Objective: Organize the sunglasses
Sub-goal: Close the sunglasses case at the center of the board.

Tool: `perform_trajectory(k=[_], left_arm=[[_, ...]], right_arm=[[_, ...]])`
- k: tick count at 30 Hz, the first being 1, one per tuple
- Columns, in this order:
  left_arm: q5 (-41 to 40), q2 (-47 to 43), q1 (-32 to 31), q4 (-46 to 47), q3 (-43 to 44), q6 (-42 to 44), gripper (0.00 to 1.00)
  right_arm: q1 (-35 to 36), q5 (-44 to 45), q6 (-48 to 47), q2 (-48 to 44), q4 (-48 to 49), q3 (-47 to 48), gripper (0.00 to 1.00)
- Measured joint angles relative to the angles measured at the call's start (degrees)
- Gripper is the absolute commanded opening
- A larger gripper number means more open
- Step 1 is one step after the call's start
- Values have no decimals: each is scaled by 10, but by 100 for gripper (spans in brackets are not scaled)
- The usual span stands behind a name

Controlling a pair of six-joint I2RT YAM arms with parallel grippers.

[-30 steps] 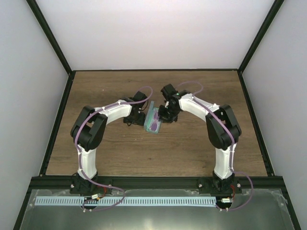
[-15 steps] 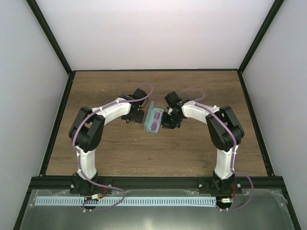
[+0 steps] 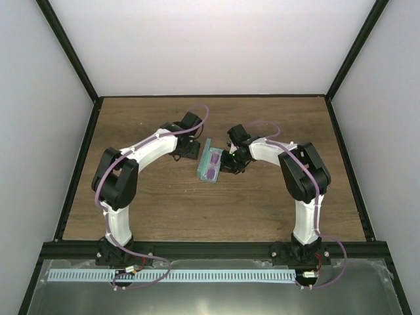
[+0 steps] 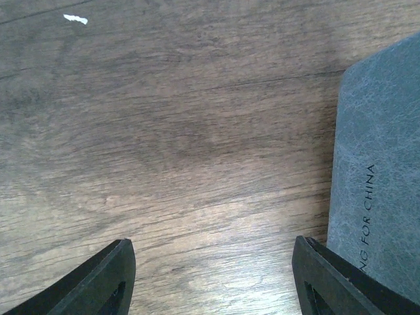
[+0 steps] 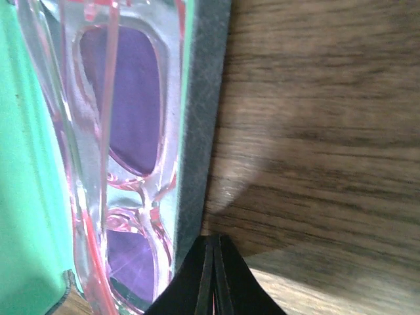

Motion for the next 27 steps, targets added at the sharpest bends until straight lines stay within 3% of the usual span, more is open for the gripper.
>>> perform_trajectory(k=[13, 27], left_arm=[[22, 8, -12, -4, 13, -5, 66], [35, 65, -82, -1, 50, -29, 66]], right_arm=[[-3, -31, -4, 15, 15, 9, 1], [-8, -57, -15, 25, 22, 15, 1]])
